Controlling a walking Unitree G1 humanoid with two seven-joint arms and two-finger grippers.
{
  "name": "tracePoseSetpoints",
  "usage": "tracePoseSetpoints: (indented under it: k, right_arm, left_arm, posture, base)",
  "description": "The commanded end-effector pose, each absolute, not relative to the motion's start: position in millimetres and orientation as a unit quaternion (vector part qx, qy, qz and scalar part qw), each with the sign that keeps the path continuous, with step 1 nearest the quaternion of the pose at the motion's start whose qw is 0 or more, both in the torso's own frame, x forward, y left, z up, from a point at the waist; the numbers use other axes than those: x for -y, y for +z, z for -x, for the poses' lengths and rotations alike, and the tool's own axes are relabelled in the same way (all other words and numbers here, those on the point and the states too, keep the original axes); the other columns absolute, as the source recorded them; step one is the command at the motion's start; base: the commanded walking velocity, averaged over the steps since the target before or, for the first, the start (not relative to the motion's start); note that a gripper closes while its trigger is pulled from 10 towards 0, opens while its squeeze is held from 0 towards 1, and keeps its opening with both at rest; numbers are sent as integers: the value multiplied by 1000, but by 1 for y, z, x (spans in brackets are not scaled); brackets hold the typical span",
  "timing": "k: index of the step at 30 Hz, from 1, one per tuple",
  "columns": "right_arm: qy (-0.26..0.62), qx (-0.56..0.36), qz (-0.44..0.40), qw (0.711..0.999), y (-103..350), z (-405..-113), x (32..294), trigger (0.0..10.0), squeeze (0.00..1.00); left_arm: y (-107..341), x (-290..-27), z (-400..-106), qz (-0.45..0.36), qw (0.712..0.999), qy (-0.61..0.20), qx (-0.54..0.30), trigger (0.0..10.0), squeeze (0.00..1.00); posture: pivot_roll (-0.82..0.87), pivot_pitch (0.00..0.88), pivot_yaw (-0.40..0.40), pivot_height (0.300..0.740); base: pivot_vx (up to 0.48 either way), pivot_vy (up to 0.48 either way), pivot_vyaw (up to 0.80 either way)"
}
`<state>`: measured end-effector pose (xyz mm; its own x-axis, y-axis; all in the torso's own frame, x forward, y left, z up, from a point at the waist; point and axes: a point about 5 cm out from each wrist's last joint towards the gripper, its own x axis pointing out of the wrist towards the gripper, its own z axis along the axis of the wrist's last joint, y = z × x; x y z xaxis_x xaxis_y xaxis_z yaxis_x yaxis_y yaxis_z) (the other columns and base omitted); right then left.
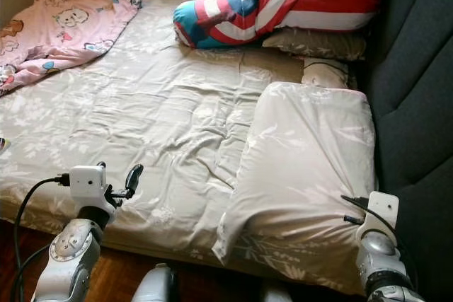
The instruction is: Clean up the room
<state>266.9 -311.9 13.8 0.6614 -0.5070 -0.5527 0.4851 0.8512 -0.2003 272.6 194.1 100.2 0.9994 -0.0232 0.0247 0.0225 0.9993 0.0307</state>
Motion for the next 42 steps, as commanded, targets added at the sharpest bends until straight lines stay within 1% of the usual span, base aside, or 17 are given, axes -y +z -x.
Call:
tracePoseSetpoints:
  k: [1, 13, 14, 15, 21, 30, 31, 36, 37, 38, 39, 40, 41, 42]
  right_arm:
    - [-311, -285, 45, 905, 26, -265, 331, 0, 0]
    - [-311, -285, 98, 901, 23, -266, 324, 39, 0]
    - [-314, -283, 103, 900, 24, -266, 324, 4784, 0]
    - [-316, -280, 109, 900, 24, -266, 324, 10000, 0]
    - [-330, -258, 149, 896, 35, -269, 331, 10000, 0]
    - [-331, -260, 154, 894, 34, -269, 331, 10000, 0]
    - [-331, -261, 150, 895, 33, -268, 330, 10000, 1000]
    - [-322, -262, 145, 898, 30, -269, 326, 10000, 1000]
    - [-320, -262, 143, 899, 30, -269, 325, 10000, 973]
    - [-318, -262, 142, 900, 30, -270, 325, 10000, 463]
    - [-316, -259, 141, 902, 30, -270, 324, 10000, 290]
    - [-316, -259, 141, 902, 30, -270, 324, 10000, 290]
    - [-303, -241, 129, 913, 32, -276, 317, 10000, 0]
    - [-303, -241, 129, 913, 32, -276, 317, 10000, 0]
  left_arm:
    - [95, -196, -272, -23, 1000, -8, 4, 10000, 0]
    - [93, -197, -271, -26, 1000, -7, 5, 10000, 0]
    - [93, -197, -271, -25, 1000, -7, 5, 10000, 0]
    - [93, -197, -271, -24, 1000, -7, 5, 10000, 0]
    - [91, -196, -269, -22, 1000, -8, 2, 10000, 0]
    - [91, -196, -270, -20, 1000, -7, 3, 10000, 0]
    - [91, -196, -270, -20, 1000, -8, 2, 10000, 0]
    - [90, -197, -269, -21, 1000, -8, 0, 10000, 0]
    - [90, -197, -269, -21, 1000, -9, -1, 10000, 0]
    - [90, -197, -269, -21, 1000, -9, -1, 10000, 0]
    - [90, -197, -269, -20, 1000, -9, -1, 10000, 0]
    - [90, -197, -269, -20, 1000, -9, -1, 10000, 0]
    - [90, -196, -269, -20, 1000, -10, -1, 10000, 0]
    - [90, -196, -269, -20, 1000, -10, -1, 10000, 0]
  posture:
    - [2, 99, -37, 663]
    - [14, 107, -31, 663]
    - [14, 107, -31, 663]
    - [15, 107, -31, 663]
    - [17, 107, -30, 663]
    - [18, 105, -30, 663]
    - [18, 105, -30, 663]
    - [18, 107, -30, 663]
    - [19, 106, -31, 663]
    - [18, 106, -31, 663]
    - [18, 106, -31, 663]
    - [18, 106, -31, 663]
    - [17, 106, -31, 663]
    - [17, 106, -31, 663]
  base:
    - [0, 0, 0]
    - [0, 0, 0]
    - [0, 0, 0]
    - [0, 0, 0]
    - [0, 0, 0]
    - [0, 0, 0]
    - [0, 0, 0]
    - [0, 0, 0]
    - [0, 0, 0]
    - [0, 0, 0]
    - [0, 0, 0]
    - [0, 0, 0]
    - [0, 0, 0]
    - [0, 0, 0]
